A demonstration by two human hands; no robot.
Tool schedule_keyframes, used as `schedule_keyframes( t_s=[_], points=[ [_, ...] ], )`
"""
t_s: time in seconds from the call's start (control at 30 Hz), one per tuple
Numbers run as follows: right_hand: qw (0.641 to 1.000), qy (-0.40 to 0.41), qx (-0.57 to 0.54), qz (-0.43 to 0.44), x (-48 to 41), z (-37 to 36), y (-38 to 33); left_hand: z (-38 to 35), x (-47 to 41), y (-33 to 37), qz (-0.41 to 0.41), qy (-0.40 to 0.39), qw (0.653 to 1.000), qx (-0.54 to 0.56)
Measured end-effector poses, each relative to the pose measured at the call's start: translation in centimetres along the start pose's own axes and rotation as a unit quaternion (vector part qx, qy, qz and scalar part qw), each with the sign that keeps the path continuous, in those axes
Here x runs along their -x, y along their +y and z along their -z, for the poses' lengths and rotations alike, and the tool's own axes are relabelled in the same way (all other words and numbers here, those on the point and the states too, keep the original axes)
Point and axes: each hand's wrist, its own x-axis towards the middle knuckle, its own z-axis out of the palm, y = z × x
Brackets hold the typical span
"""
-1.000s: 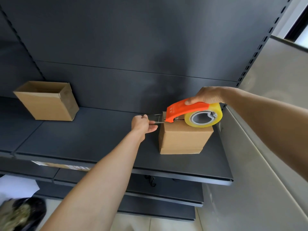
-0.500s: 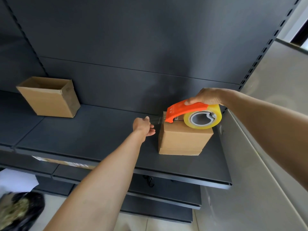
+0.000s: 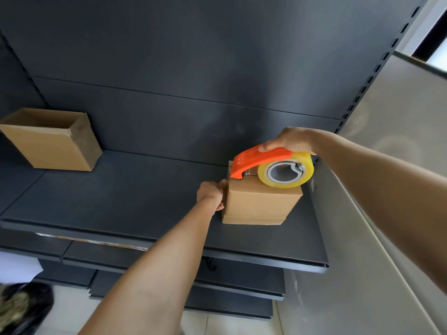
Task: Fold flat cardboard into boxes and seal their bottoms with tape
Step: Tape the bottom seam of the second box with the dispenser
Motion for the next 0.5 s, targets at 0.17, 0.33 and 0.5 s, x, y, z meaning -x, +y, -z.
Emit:
schedule_keyframes(
  t_s=[0.17,0.33,0.5],
  points=[
    [1.000,0.004,0.004,-0.005,0.0,0.0,-0.3,0.2,0.1,0.5,-0.068,0.048,0.989,-0.124],
    [1.000,0.002,0.009,-0.002,0.1,0.1,-0.3,1.9,0.3,0.1,-0.092,0.031,0.970,-0.222],
    [1.000,-0.013,0.004,0.006,0.3,0.2,-0.5,2.2,1.2,1.6,-0.198,-0.063,0.978,0.031]
  ],
)
